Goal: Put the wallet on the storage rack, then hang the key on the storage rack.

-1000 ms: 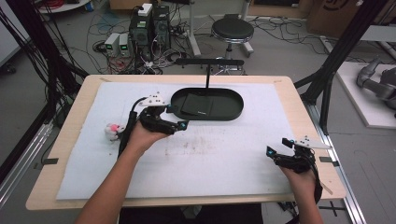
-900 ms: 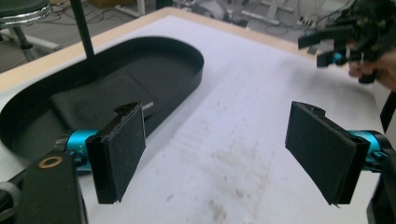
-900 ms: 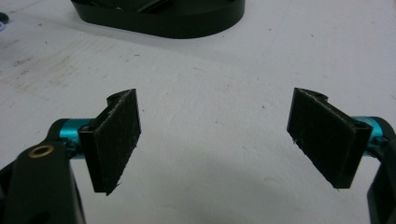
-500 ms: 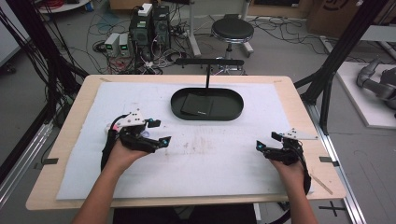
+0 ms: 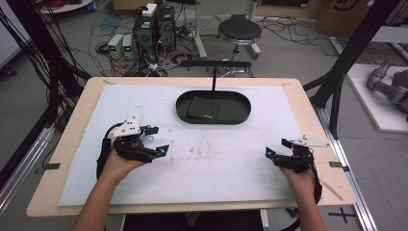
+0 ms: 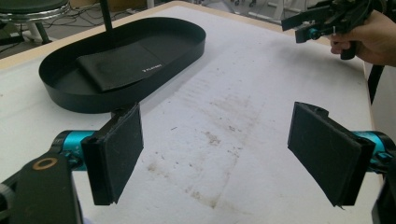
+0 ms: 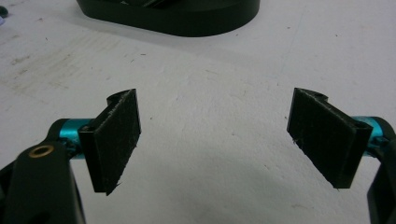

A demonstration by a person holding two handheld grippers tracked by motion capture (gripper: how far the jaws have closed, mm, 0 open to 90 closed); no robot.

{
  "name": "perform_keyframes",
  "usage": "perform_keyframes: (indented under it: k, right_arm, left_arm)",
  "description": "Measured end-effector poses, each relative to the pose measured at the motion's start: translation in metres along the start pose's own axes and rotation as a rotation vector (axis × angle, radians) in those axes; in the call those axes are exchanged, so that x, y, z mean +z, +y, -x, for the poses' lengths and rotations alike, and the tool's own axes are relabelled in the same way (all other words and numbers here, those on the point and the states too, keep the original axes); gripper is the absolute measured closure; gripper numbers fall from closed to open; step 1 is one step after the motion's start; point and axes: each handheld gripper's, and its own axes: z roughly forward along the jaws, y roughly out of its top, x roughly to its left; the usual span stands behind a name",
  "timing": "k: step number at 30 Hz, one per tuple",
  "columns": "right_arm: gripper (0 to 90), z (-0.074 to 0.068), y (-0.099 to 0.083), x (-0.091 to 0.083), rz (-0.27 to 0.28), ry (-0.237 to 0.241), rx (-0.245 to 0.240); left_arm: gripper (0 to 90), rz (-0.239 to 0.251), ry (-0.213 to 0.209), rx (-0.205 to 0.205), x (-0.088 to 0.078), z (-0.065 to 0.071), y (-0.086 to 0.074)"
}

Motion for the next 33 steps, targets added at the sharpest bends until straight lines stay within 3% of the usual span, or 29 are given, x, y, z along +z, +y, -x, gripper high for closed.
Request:
perform_keyframes:
  k: [10,18,23,33]
  right_arm:
    - [17.7,0.002,0.000,-0.002,0.007,0.000,-0.002]
    - [17.7,0.001,0.000,-0.001,0.000,0.006,-0.008]
    - [17.7,0.002,-0.001,-0.003,0.004,0.005,-0.009]
    - [17.7,-0.001,0.001,0.002,-0.010,0.012,-0.017]
  left_arm:
    - [18.2,0.018,0.012,0.006,-0.007,0.000,0.000]
    - [18.4,-0.004,0.021,0.023,-0.007,-0.004,0.000]
    - [18.4,-0.037,0.067,0.038,-0.014,-0.012,-0.002]
    - [18.2,-0.068,0.170,-0.018,-0.041,-0.047,-0.016]
